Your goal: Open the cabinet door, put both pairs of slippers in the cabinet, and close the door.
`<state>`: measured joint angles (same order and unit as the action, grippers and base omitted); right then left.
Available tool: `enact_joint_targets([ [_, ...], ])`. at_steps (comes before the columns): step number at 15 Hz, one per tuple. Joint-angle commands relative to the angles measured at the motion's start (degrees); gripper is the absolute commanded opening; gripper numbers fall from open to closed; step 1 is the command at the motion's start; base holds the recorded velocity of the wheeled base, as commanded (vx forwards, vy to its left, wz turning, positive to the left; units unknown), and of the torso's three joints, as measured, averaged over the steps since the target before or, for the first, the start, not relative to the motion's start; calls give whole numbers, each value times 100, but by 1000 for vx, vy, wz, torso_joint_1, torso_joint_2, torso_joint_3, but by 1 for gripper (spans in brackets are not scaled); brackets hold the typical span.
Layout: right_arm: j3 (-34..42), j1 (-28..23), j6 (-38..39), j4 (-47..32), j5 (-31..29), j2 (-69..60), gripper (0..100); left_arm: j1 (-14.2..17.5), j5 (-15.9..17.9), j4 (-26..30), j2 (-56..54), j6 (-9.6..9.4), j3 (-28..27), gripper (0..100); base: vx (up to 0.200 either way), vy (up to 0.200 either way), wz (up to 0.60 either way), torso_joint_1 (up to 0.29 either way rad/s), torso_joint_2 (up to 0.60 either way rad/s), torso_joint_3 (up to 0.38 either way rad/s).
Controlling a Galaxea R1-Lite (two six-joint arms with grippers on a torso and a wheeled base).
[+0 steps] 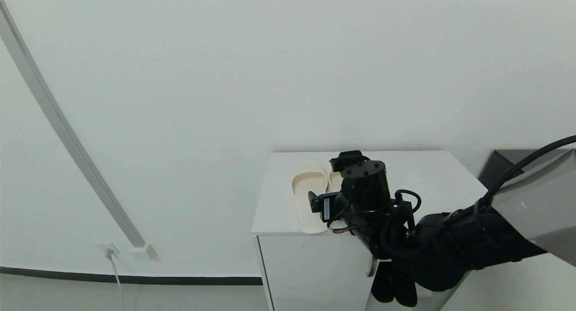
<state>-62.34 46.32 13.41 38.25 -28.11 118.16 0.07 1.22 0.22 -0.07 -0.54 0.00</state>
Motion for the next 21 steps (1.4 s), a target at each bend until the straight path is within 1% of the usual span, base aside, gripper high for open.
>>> enact_joint_targets([
  [1,-243,-159,21,-116,51,198,100,1,1,-4,7,1,0,0,0,0,0,0,0,0],
  [3,-516,-326,13,-222,148,339,100,1,1,-4,7,1,0,0,0,0,0,0,0,0],
  [5,-727,-352,13,-450,297,436,100,1,1,-4,7,1,0,0,0,0,0,0,0,0],
  [11,-1447,-431,-49,-450,289,1060,100,1,-8,-4,7,10,0,0,0,0,0,0,0,0],
  [16,-1773,-475,-172,-442,289,1288,100,1,-16,-4,7,36,0,0,0,0,0,0,0,0],
  [17,-1781,-475,-172,-442,289,1288,0,1,-16,-4,7,36,0,0,0,0,0,0,0,0],
  [21,-1781,-475,-172,-442,289,1288,0,1,-16,-4,7,45,0,0,0,0,0,0,0,0],
])
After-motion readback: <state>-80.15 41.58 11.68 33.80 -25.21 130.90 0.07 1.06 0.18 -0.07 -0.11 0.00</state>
